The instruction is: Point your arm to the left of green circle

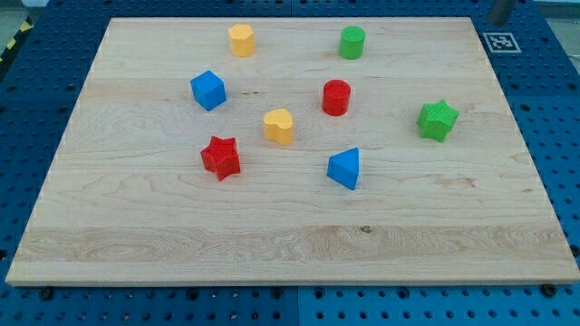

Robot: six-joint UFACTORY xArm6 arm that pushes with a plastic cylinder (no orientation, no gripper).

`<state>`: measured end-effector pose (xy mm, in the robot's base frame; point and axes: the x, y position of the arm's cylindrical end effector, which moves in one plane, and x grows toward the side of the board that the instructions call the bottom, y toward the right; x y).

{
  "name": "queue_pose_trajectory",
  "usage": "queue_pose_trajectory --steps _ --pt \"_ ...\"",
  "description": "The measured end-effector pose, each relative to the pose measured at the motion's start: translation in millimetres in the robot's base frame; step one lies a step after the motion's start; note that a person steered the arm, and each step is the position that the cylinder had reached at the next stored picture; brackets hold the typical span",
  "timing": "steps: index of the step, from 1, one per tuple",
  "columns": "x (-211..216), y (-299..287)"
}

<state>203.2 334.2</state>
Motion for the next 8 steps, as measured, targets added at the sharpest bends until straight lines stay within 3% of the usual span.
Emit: queue_pose_trajectory --steps 2,4,8 --pt "11.4 0.0" --pt "86.5 -9.8" --pt "101.6 -16.2"
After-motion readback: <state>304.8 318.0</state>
